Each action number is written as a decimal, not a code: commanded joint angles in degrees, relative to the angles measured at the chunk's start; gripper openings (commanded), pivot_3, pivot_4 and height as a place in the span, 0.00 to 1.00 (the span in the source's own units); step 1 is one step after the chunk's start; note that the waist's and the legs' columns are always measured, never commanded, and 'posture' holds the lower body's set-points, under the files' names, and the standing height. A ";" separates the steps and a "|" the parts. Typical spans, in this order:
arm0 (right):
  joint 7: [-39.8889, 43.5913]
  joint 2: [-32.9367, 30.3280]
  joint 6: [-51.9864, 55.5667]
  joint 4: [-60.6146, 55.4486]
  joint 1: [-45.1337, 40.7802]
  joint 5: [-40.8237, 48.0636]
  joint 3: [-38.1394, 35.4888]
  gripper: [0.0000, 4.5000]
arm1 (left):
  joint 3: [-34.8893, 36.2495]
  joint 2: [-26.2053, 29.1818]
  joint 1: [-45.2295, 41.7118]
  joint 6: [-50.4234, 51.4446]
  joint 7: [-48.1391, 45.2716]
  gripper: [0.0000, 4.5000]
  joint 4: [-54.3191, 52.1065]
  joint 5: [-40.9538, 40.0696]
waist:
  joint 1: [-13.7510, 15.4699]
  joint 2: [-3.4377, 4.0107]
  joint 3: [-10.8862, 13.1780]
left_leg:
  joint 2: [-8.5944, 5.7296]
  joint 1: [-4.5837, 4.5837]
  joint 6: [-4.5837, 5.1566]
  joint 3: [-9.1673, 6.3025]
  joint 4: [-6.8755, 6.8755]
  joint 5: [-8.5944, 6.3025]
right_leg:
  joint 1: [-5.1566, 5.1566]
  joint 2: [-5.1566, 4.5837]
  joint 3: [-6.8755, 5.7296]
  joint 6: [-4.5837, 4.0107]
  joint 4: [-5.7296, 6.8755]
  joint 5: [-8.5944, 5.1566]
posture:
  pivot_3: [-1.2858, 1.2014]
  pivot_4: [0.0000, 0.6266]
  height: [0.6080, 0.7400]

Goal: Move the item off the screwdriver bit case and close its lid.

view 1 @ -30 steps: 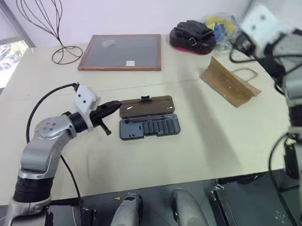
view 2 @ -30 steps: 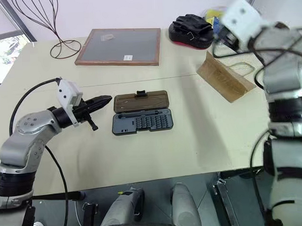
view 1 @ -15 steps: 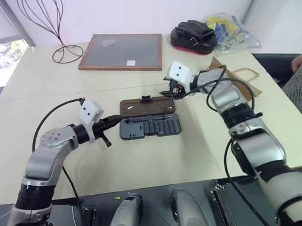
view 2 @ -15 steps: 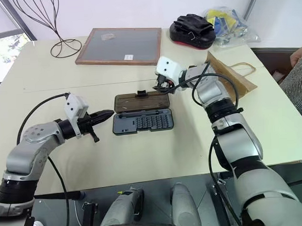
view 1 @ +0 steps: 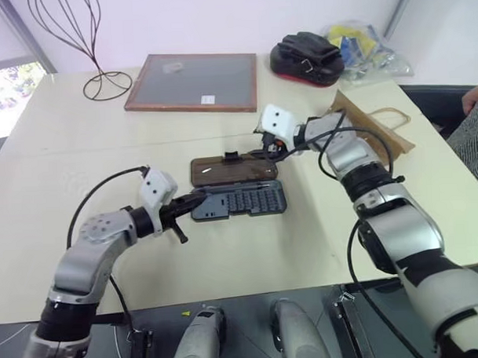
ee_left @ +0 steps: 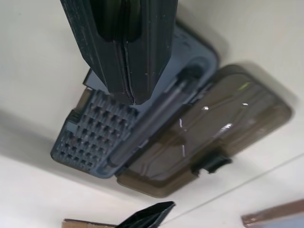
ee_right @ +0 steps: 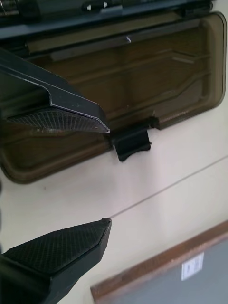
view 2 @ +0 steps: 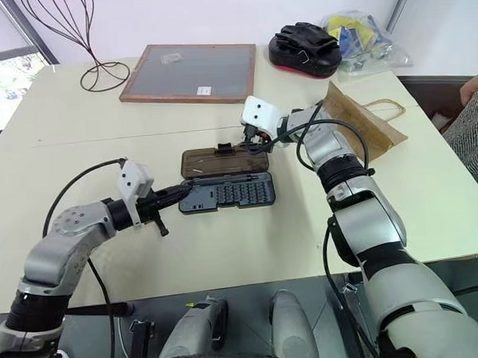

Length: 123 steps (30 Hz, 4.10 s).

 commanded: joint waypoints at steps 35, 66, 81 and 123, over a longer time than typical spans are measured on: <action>-8.58 3.86 -4.15 20.43 -5.43 -4.12 -2.23 0.66 | 3.37 -3.12 0.15 -0.63 3.78 0.00 -1.67 -2.08 | -0.11 0.02 0.00 | -0.13 0.01 -0.02 -0.02 0.00 0.01 | -0.06 0.00 0.03 -0.02 0.09 0.01 | 0.52 0.24 0.95; -12.14 3.62 47.00 -16.76 10.67 7.30 -10.41 0.55 | 11.30 -2.27 -13.12 1.38 10.00 0.00 0.94 -5.49 | 0.11 0.01 -0.08 | -0.18 0.08 -0.02 -0.14 0.06 0.01 | 0.12 0.01 -0.01 -0.02 0.08 0.01 | 0.52 0.24 0.95; -21.21 7.01 67.41 -45.10 20.33 10.04 -6.96 0.01 | 12.48 -0.70 -14.60 -0.51 10.05 0.00 3.14 -3.50 | 0.00 -0.04 -0.18 | -0.17 0.10 0.04 -0.12 0.03 -0.02 | 0.08 0.01 0.00 -0.02 0.10 0.01 | 0.52 0.24 0.95; -57.84 40.26 94.19 -57.31 10.68 -2.50 -36.50 0.01 | 10.98 -1.31 -15.84 -1.33 9.72 0.00 3.89 -2.28 | 0.00 0.00 -0.16 | -0.21 -0.02 0.05 -0.13 -0.01 -0.02 | -0.22 -0.02 0.04 -0.04 0.40 0.01 | 0.52 0.24 0.95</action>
